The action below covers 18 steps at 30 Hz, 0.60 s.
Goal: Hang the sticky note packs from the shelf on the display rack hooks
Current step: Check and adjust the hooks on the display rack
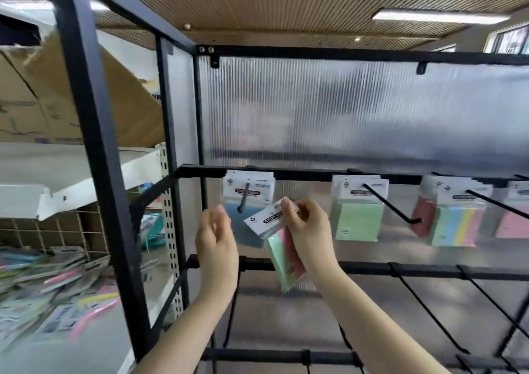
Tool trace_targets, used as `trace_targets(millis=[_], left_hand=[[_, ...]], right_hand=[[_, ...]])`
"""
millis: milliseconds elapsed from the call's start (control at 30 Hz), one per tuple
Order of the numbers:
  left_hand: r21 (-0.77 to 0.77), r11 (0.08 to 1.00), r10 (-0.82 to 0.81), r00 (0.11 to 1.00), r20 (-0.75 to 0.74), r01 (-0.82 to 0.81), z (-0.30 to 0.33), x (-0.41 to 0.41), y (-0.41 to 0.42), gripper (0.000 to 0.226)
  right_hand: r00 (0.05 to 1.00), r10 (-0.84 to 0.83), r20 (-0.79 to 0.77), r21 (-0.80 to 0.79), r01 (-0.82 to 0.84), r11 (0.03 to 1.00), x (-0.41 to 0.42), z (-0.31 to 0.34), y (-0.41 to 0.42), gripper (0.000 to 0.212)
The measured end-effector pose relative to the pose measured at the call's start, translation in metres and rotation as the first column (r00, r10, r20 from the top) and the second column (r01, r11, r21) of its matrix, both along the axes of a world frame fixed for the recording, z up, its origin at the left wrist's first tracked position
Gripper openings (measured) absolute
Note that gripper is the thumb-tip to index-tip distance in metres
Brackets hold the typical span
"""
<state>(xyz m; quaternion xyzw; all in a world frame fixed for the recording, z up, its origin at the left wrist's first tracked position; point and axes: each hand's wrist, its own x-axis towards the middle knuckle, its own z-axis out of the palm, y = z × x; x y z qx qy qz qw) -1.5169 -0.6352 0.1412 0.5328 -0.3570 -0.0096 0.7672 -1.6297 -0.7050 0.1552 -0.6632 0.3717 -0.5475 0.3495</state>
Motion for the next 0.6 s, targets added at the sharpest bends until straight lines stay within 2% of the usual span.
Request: trace_targets(millis=[100,200,267,367,433,600], left_hand=[[0.038,0.989,-0.137,0.983,-0.123,0.143,-0.006,-0.037,0.014,0.047],[0.086,0.946,-0.3,0.945,-0.132,0.312,-0.008,-0.079,0.022,0.055],[0.071,0.91,-0.403,0.912,-0.073,0.408,-0.007,-0.105,0.021,0.049],[0.119,0.828,-0.551,0.834,-0.009,0.548,-0.007,-0.144,0.012,0.022],[0.148,0.809,-0.574,0.819,-0.013,0.569,-0.007,-0.169,0.007,0.012],[0.159,0.817,-0.563,0.826,0.007,0.555,-0.003,-0.23,0.001,0.014]], right_hand=[[0.997,-0.038,0.062,-0.015,0.039,0.999,-0.027,-0.007,0.008,0.046],[0.984,-0.126,0.127,-0.01,0.129,0.992,-0.057,-0.015,0.016,0.044],[0.971,-0.172,0.168,0.009,0.173,0.985,-0.08,-0.021,0.022,0.041],[0.949,-0.205,0.238,0.051,0.198,0.979,-0.117,-0.029,0.03,0.039],[0.945,-0.213,0.248,0.062,0.204,0.977,-0.142,-0.033,0.035,0.038],[0.952,-0.205,0.228,-0.008,0.212,0.977,-0.214,-0.026,0.047,0.033]])
